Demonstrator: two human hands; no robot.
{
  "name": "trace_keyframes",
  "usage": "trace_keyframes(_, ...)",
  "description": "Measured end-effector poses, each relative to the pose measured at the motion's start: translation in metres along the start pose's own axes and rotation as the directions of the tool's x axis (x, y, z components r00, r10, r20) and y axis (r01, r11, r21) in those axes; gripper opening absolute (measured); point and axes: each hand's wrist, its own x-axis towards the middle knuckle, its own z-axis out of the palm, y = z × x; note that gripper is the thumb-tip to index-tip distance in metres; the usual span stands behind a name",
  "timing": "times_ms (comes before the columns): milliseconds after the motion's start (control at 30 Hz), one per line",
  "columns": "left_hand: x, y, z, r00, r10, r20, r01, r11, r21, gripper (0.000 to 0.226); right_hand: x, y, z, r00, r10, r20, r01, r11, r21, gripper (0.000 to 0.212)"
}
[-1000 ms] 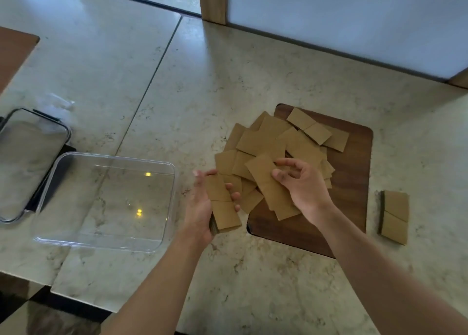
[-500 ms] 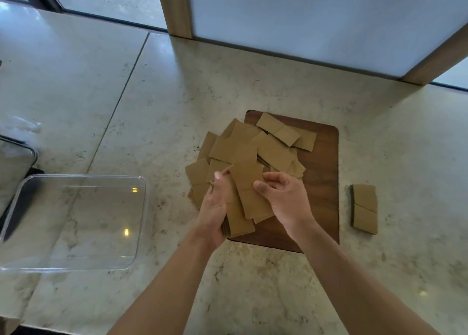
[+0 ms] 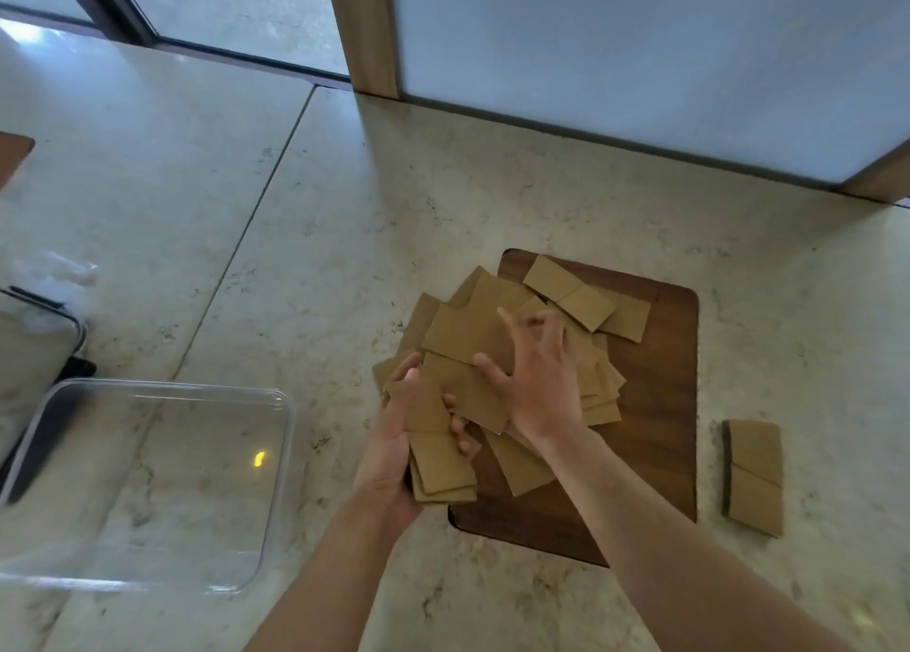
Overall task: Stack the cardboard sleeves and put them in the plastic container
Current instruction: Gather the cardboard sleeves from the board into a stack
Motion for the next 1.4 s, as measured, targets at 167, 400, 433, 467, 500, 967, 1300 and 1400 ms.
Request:
trace_keyframes(167, 0.008, 0.022, -0.002, 0.998, -0.064, 0.017, 0.065, 0.997, -0.041, 0.042, 0.028, -0.002, -0.004, 0.999, -0.039, 0.026, 0.041, 0.994, -0.100, 0.052)
trace_keyframes(400, 0.013, 0.019, 0.008, 0.988, -0.156, 0.012, 0.156, 0.988, -0.009, 0.042, -0.005, 0.029, -0.037, 0.984, -0.106, 0.142, -0.034, 0.672, 0.740, 0.039)
trace_keyframes(433, 0.014, 0.017, 0.010, 0.983, -0.185, 0.013, 0.185, 0.983, 0.007, 0.044, -0.012, 0.033, -0.039, 0.978, -0.170, 0.125, 0.011, 0.635, 0.773, 0.050)
trace_keyframes(467, 0.013, 0.015, 0.013, 0.978, -0.209, 0.005, 0.208, 0.977, 0.049, 0.048, -0.018, 0.035, -0.042, 0.970, -0.211, 0.123, 0.029, 0.598, 0.801, 0.062)
trace_keyframes(500, 0.013, 0.014, 0.015, 0.974, -0.225, 0.001, 0.223, 0.969, 0.110, 0.051, -0.022, 0.036, -0.044, 0.963, -0.244, 0.112, 0.057, 0.593, 0.803, 0.071)
trace_keyframes(967, -0.007, -0.005, 0.039, 0.978, -0.192, 0.080, 0.148, 0.913, 0.380, 0.066, -0.057, 0.063, -0.058, 0.957, -0.244, 0.157, -0.017, 0.495, 0.869, 0.021)
trace_keyframes(1300, -0.002, -0.011, 0.043, 0.996, -0.065, -0.057, 0.083, 0.910, 0.407, 0.062, -0.048, 0.064, -0.071, 0.926, -0.059, 0.374, -0.284, 0.546, 0.788, 0.041)
trace_keyframes(1400, -0.002, -0.011, 0.048, 0.996, -0.090, -0.028, 0.093, 0.904, 0.418, 0.055, -0.046, 0.063, -0.070, 0.921, -0.040, 0.388, -0.318, 0.497, 0.807, 0.049)
